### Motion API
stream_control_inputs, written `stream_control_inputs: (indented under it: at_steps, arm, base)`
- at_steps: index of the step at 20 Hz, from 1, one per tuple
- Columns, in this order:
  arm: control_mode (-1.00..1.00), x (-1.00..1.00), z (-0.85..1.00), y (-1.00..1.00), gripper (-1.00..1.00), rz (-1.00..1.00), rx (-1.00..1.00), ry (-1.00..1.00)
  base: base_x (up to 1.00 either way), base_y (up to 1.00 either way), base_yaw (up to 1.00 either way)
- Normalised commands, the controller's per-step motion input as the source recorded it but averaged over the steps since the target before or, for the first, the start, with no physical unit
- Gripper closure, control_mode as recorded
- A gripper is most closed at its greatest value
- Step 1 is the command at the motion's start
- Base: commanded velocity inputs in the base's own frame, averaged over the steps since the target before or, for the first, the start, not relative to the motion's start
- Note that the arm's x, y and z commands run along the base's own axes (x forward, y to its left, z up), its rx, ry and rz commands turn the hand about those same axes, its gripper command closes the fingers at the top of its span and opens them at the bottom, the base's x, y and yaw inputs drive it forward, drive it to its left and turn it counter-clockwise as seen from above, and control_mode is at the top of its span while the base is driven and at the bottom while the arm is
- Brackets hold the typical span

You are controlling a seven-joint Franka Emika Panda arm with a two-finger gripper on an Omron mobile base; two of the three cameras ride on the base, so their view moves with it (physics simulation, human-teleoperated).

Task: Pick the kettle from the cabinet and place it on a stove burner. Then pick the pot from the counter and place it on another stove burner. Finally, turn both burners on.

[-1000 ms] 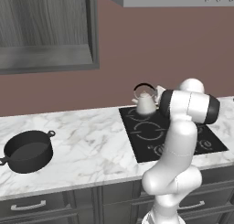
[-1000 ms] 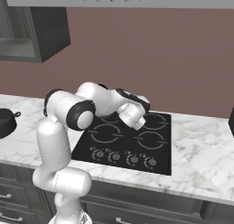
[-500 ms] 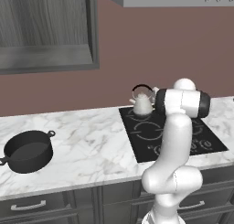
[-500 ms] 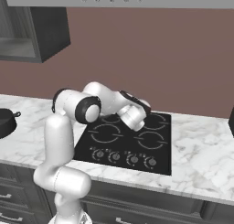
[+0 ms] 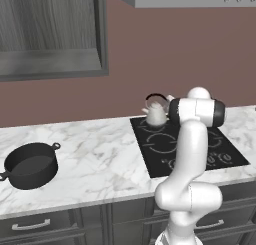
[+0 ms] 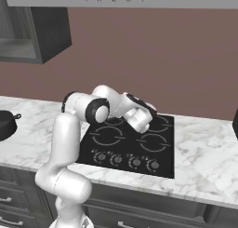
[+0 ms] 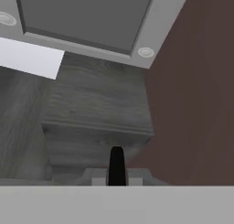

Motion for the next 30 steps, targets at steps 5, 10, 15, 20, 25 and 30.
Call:
stream_control_inputs:
  at_steps: [5,10,15,20,25,30]
  arm:
    - [-1.0,0.19,-0.23,-0.16,1.0,0.0,0.0,0.0]
    - [-1.0,0.3,-0.23,-0.09,1.0,0.0,0.0,0.0]
    - [-1.0,0.31,-0.2,-0.02,1.0,0.0,0.0,0.0]
    - [-1.0,0.3,-0.2,0.0,1.0,0.02,0.01,0.0]
    - [-1.0,0.2,-0.18,0.0,1.0,0.01,0.0,0.0]
    - [-1.0,0.01,-0.17,0.0,-1.0,0.01,0.0,0.0]
  base:
    - [0.0,0.0,0.0]
    - [0.0,0.0,0.0]
    - [0.0,0.0,0.0]
    - [0.0,0.0,0.0]
    - [0.0,0.0,0.0]
    - [0.0,0.0,0.0]
